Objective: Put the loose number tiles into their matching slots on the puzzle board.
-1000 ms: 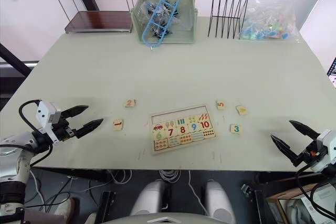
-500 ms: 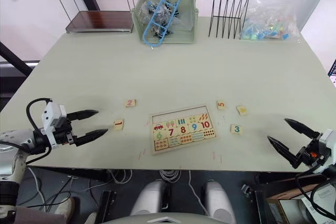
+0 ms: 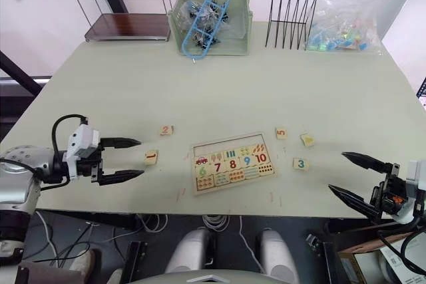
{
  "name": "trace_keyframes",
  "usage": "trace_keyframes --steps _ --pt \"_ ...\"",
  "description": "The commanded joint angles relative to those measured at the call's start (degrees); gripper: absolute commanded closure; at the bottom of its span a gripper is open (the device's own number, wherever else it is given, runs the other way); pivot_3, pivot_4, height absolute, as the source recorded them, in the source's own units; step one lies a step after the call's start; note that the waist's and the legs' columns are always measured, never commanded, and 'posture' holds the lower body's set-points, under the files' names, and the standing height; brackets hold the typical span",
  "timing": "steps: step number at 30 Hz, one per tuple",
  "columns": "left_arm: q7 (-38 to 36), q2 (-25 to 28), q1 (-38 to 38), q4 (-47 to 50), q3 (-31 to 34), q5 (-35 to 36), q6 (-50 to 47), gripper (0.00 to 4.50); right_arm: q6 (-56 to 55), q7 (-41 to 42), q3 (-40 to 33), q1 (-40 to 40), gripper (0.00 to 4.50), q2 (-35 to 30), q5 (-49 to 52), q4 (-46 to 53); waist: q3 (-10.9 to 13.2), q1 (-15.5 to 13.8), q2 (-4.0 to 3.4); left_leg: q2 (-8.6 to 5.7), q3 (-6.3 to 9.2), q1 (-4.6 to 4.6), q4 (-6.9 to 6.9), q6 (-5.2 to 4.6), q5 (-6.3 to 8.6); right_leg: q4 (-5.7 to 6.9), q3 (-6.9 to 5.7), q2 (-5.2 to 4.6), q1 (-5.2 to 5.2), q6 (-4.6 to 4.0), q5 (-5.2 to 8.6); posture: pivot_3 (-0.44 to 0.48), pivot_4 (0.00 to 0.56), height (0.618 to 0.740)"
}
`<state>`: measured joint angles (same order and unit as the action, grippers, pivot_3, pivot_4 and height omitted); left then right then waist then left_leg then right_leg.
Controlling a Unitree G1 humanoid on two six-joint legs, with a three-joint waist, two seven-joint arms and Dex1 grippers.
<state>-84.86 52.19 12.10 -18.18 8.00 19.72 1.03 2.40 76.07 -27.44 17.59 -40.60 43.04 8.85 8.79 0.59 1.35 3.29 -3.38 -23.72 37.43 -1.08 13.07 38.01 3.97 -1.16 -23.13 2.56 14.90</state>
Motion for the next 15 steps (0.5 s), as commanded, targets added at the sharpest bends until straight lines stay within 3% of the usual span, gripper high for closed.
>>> trace_keyframes --steps 1,15 --pt "-1.51 0.39 4.03 -3.19 -2.39 -2.56 3.97 0.02 -0.16 1.74 -1.54 -1.13 0.0 -1.04 0.94 0.4 0.0 0.01 0.0 0.0 0.01 0.0 0.0 0.0 0.0 0.0 0.0 0.01 0.0 0.0 0.0 0.0 0.15 0.74" --pt "-2.7 -1.21 9.59 -8.9 -8.25 -7.54 10.29 0.02 -7.3 12.19 -4.86 -2.99 0.0 -2.51 -0.72 -11.11 0.01 0.03 0.01 0.0 0.03 -0.02 0.01 0.0 0.0 0.0 0.0 0.06 0.01 0.19 -0.11 0.0 0.15 0.74"
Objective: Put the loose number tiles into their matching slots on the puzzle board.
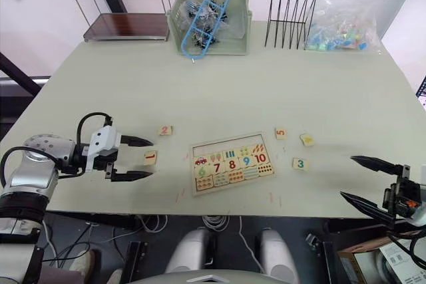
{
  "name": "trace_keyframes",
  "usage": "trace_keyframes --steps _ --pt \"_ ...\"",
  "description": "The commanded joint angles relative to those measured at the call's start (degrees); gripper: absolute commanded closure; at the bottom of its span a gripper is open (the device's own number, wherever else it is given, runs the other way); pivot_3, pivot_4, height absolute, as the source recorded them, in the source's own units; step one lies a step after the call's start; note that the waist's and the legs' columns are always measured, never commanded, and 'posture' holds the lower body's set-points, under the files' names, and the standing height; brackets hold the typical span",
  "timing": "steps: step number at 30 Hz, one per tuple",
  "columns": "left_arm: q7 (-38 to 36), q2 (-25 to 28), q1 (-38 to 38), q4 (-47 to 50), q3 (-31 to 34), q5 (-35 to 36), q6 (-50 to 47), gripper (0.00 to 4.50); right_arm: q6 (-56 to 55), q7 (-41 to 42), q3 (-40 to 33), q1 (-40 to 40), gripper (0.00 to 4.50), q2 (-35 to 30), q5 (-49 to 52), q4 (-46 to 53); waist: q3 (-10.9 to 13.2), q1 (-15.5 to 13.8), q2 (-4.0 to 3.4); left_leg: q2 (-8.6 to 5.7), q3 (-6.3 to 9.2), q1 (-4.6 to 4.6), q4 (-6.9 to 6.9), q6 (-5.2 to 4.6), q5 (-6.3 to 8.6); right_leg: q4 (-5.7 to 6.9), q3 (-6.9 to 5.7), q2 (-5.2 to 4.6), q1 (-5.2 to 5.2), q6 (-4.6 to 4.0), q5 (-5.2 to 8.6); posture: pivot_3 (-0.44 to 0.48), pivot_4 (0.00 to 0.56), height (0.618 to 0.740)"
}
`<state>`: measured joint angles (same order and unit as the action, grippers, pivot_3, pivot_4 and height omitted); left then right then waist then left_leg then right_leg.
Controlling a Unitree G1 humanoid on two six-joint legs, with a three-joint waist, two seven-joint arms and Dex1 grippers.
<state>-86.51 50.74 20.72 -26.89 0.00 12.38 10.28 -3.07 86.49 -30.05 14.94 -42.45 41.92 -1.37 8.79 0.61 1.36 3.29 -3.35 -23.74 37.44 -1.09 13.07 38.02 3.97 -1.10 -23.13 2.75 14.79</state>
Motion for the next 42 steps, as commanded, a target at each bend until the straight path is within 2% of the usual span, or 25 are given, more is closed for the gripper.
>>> trace_keyframes --steps 1,12,15,16,17,19,21,22,23,27,31,36,39,42 --pt "-1.11 0.21 1.26 -0.67 -0.6 -0.46 1.39 0.02 -2.08 2.09 -2.29 -0.51 0.0 -0.59 0.32 -1.33 0.0 0.0 0.0 0.0 0.0 0.0 0.0 0.0 0.0 0.0 0.0 0.0 0.0 0.0 0.0 0.0 0.15 0.74" --pt "-2.27 0.04 4.54 -8.36 -3.0 -3.5 6.45 0.02 -4.12 3.19 -1.99 -1.49 0.0 0.72 0.21 -2.93 -0.01 0.0 -0.02 0.0 0.01 0.01 0.01 0.0 0.0 0.02 0.01 0.02 0.0 0.01 -0.01 0.0 0.15 0.74" --pt "-2.3 0.11 4.84 -9.72 -3.04 -3.7 7.09 0.63 -4.38 3.37 -2.01 -1.57 0.0 0.74 0.26 -3.25 -0.02 0.03 -0.04 0.0 0.01 0.02 0.01 0.0 0.0 0.04 0.01 0.02 0.0 0.01 -0.01 0.0 0.15 0.74" --pt "-2.31 0.14 4.87 -10.11 -3.08 -3.8 7.22 0.63 -4.44 3.4 -2.0 -1.62 0.0 0.77 0.27 -3.33 -0.03 0.03 -0.06 0.0 0.01 0.03 0.01 0.0 0.0 0.05 0.01 0.02 0.0 0.01 -0.01 0.0 0.15 0.74" --pt "-2.38 0.15 4.96 -10.65 -3.17 -3.94 7.55 1.11 -4.52 3.4 -1.96 -1.72 0.0 0.79 0.26 -3.45 -0.04 0.03 -0.07 0.0 0.01 0.05 0.01 -0.01 0.0 0.08 0.01 0.02 0.01 0.0 -0.01 0.0 0.15 0.74" --pt "-2.25 0.09 5.1 -11.67 -3.32 -4.29 8.11 1.59 -4.63 3.32 -1.77 -2.09 0.0 0.87 0.23 -3.68 -0.08 0.04 -0.14 0.0 0.01 0.07 0.02 0.0 -0.01 0.1 0.01 0.02 0.02 0.01 -0.01 0.0 0.15 0.74" --pt "-2.44 0.04 5.1 -12.13 -3.37 -4.26 8.34 2.38 -4.67 3.24 -1.62 -2.34 0.0 0.93 0.22 -3.73 -0.12 0.03 -0.21 0.0 0.01 0.1 0.02 -0.01 -0.01 0.11 0.01 0.02 0.03 0.0 0.0 0.0 0.15 0.74" --pt "-2.56 0.01 5.0 -12.21 -3.35 -4.17 8.42 2.91 -4.6 3.05 -1.47 -2.51 0.0 0.96 0.17 -3.6 -0.15 0.03 -0.26 0.0 0.01 0.1 0.03 -0.01 -0.01 0.12 0.01 0.03 0.03 0.0 0.0 0.0 0.15 0.74" --pt "-2.61 -0.02 4.93 -12.25 -3.33 -4.09 8.49 3.03 -4.51 2.87 -1.34 -2.66 0.0 0.98 0.12 -3.43 -0.17 0.03 -0.29 0.0 0.01 0.11 0.03 -0.01 -0.01 0.13 0.01 0.03 0.03 0.0 0.0 0.0 0.15 0.74" --pt "-1.99 -0.09 3.54 -10.7 -2.17 -2.72 7.43 3.03 -4.29 2.69 -1.01 -2.89 0.0 1.11 0.08 -2.98 -0.21 0.04 -0.35 0.0 0.02 0.1 0.03 -0.01 -0.01 0.14 0.01 0.04 0.03 0.0 0.0 0.0 0.15 0.74" --pt "0.84 0.33 -0.21 -3.53 0.88 0.95 0.85 3.03 -4.17 3.07 -0.52 -3.81 0.0 1.1 0.1 -3.34 -0.21 0.22 -0.37 0.01 0.0 0.09 0.03 -0.01 -0.01 0.14 0.04 0.03 0.02 0.0 -0.01 0.0 0.15 0.74" --pt "9.83 1.84 -7.3 8.66 5.62 2.56 -11.05 3.03 -4.03 3.74 -0.03 -4.82 0.0 1.12 0.09 -3.9 -0.19 0.16 -0.34 0.03 0.02 0.06 0.03 0.0 -0.01 0.12 0.04 0.02 0.01 0.0 0.0 0.0 0.15 0.74" --pt "19.14 0.9 -13.99 21.62 11.3 6.0 -23.23 3.03 -3.88 4.29 0.72 -5.77 0.0 1.14 -0.03 -4.41 -0.16 0.23 -0.35 0.04 0.03 0.06 0.02 0.0 0.0 0.11 0.03 0.0 0.01 -0.01 0.0 0.0 0.15 0.74" --pt "31.14 -4.16 -18.29 35.15 16.07 10.95 -36.68 3.03 -3.35 4.28 0.95 -6.31 0.0 0.98 0.07 -4.2 -0.16 0.01 -0.36 0.09 0.03 0.04 0.01 0.0 0.0 0.08 0.01 -0.06 0.01 0.0 0.0 0.0 0.15 0.74"
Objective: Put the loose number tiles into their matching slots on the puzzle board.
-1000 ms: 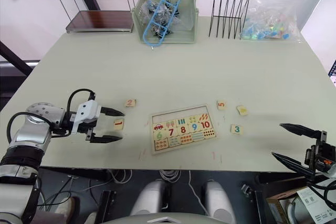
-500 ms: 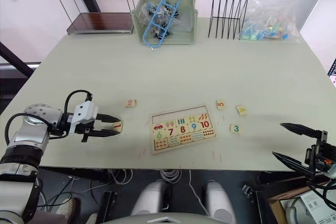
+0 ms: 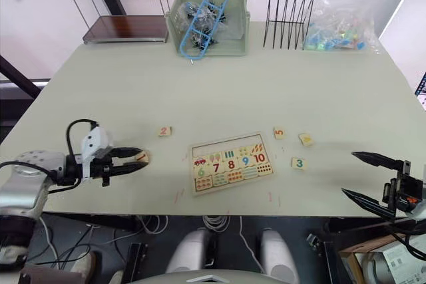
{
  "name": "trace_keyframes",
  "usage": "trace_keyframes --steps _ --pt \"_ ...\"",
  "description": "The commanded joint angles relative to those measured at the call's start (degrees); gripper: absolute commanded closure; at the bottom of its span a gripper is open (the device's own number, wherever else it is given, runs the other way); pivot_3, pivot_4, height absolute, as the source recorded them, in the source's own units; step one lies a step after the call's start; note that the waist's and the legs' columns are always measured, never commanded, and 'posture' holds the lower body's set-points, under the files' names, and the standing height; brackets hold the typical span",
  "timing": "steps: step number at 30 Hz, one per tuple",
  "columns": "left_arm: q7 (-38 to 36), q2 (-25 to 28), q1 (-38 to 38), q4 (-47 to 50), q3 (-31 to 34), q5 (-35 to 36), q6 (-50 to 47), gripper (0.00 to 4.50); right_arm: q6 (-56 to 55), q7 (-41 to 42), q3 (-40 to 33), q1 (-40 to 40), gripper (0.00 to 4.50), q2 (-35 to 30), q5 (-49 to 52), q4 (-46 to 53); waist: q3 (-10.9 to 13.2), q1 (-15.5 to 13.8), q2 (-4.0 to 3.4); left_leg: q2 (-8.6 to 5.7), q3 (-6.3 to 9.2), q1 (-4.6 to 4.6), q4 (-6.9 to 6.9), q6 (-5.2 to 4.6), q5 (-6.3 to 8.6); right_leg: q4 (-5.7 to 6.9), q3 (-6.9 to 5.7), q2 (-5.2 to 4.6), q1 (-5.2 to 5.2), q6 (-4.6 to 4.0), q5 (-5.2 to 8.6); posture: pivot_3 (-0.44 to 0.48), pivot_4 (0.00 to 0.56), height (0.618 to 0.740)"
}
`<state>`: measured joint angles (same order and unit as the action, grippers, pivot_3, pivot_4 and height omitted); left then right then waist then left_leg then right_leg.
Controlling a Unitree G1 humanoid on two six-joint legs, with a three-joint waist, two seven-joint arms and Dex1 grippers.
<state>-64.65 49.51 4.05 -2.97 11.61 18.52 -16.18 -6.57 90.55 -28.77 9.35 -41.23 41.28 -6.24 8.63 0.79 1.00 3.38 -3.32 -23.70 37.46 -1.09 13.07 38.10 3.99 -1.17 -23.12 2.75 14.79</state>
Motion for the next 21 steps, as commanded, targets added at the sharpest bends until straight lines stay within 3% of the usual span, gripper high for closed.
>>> trace_keyframes --steps 1,6,11,17,21 --pt "13.1 -4.62 -3.4 16.63 5.26 6.61 -15.42 3.03 0.28 0.2 -0.28 -0.88 0.0 -0.28 0.76 0.74 0.0 -0.27 0.01 -0.02 0.03 -0.01 0.01 0.0 0.0 -0.01 -0.02 -0.03 0.02 0.01 0.0 0.0 0.15 0.74" --pt "31.82 -12.73 -4.91 32.71 8.92 10.17 -35.04 3.03 1.1 0.68 -0.03 -1.29 0.0 -0.81 0.99 0.8 0.0 -0.25 0.02 -0.12 0.11 -0.01 0.06 0.0 0.0 0.0 -0.06 -0.01 0.06 0.03 -0.01 0.0 0.15 0.74" --pt "48.09 -20.69 -4.01 45.2 8.94 7.65 -49.39 3.03 1.84 0.96 -0.1 -1.92 0.0 -1.25 0.89 0.8 0.0 -0.06 0.03 -0.12 0.49 0.01 0.08 0.0 0.0 0.05 -0.06 0.11 0.09 0.03 -0.02 0.0 0.15 0.74" --pt "63.69 -34.26 1.18 54.14 7.98 3.03 -63.57 3.03 2.73 -0.41 0.27 -2.04 0.0 -1.01 0.87 3.04 0.01 -0.07 0.05 -0.25 0.54 0.08 0.12 0.0 -0.01 -0.01 -0.09 0.15 0.32 0.03 -0.03 0.0 0.15 0.74" --pt "69.77 -40.44 1.96 55.09 5.97 -1.35 -67.6 3.03 3.19 -1.2 0.18 -1.78 0.0 -0.72 0.87 4.19 0.01 -0.06 0.06 -0.28 0.57 0.07 0.15 0.01 0.0 -0.06 -0.13 0.16 0.37 0.04 -0.04 0.0 0.15 0.74"
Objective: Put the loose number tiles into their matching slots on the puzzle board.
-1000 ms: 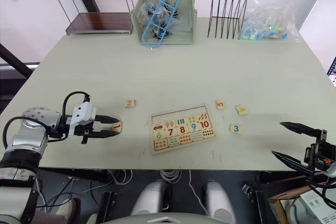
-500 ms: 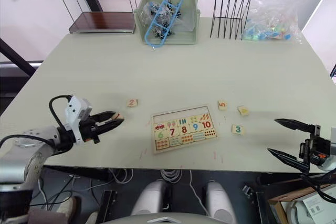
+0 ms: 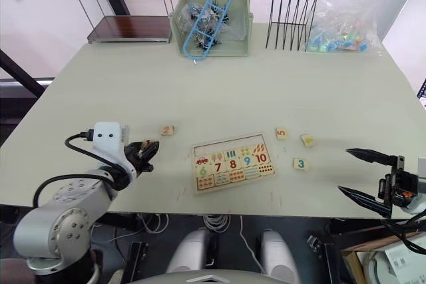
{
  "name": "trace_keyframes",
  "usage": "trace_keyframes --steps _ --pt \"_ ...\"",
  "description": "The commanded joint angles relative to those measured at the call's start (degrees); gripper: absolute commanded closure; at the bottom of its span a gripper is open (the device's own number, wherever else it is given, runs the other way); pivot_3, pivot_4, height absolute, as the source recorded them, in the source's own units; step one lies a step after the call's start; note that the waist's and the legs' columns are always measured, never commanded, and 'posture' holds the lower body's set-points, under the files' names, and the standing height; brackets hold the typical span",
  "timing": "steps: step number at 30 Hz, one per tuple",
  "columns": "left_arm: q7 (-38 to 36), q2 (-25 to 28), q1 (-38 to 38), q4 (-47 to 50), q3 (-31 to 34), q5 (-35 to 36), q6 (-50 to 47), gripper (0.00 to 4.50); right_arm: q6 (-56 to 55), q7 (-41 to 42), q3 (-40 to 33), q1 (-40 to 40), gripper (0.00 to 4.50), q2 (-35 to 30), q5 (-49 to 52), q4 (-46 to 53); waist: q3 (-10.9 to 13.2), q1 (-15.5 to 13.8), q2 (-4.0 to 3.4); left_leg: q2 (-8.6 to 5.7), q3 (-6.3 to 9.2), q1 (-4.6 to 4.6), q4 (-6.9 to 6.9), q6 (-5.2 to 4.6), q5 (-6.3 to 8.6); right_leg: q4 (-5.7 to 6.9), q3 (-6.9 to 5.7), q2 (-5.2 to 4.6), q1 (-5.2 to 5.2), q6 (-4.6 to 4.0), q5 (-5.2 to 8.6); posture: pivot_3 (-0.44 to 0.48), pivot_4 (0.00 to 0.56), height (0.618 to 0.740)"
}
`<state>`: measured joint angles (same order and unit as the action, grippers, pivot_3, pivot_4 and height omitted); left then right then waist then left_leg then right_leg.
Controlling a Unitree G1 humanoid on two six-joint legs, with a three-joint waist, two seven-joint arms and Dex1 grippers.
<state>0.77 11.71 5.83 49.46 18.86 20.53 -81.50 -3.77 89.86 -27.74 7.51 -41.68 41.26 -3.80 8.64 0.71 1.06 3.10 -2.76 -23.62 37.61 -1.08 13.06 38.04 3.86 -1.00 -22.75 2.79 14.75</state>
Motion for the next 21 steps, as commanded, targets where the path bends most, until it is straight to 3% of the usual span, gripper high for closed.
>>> trace_keyframes --steps 1,7,9,14,21 --pt "5.34 -3.74 0.02 2.47 -1.69 -4.19 -2.6 3.03 0.4 -0.67 -0.82 0.14 0.0 -0.18 0.87 1.93 0.0 0.02 0.0 0.0 0.0 0.0 0.0 0.0 0.0 0.0 -0.01 0.01 0.0 0.0 0.0 0.0 0.15 0.74" --pt "7.21 -8.34 -0.51 -0.98 -2.68 -7.32 -1.29 3.03 0.68 -2.25 -0.06 -0.36 0.0 0.45 0.59 3.2 0.02 0.04 0.03 -0.01 0.0 0.01 0.0 0.0 0.0 -0.01 0.0 0.0 0.0 -0.01 0.0 0.0 0.15 0.74" --pt "6.42 -9.5 -0.22 -1.07 -1.9 -7.15 -1.95 1.98 0.83 -2.65 0.05 -0.5 0.0 0.45 0.57 3.5 0.02 0.05 0.03 -0.02 0.02 0.0 0.0 0.0 0.0 -0.01 -0.01 0.01 0.0 -0.02 0.01 0.0 0.15 0.74" --pt "2.84 -8.62 -0.6 1.28 -0.42 -5.96 -2.72 0.17 1.18 -3.24 0.19 -0.47 0.0 0.38 0.75 3.96 0.02 0.1 0.04 -0.03 0.02 -0.01 0.0 0.0 0.0 -0.03 0.0 0.0 0.0 -0.03 0.01 0.0 0.15 0.74" --pt "-13.13 6.2 -7.41 3.52 4.43 -0.65 5.2 0.05 0.99 -3.71 0.71 -0.61 0.0 0.67 0.43 3.83 0.03 0.22 0.04 0.0 0.03 -0.01 -0.01 0.01 0.01 -0.04 -0.01 0.01 -0.02 -0.22 0.12 0.0 0.15 0.74"
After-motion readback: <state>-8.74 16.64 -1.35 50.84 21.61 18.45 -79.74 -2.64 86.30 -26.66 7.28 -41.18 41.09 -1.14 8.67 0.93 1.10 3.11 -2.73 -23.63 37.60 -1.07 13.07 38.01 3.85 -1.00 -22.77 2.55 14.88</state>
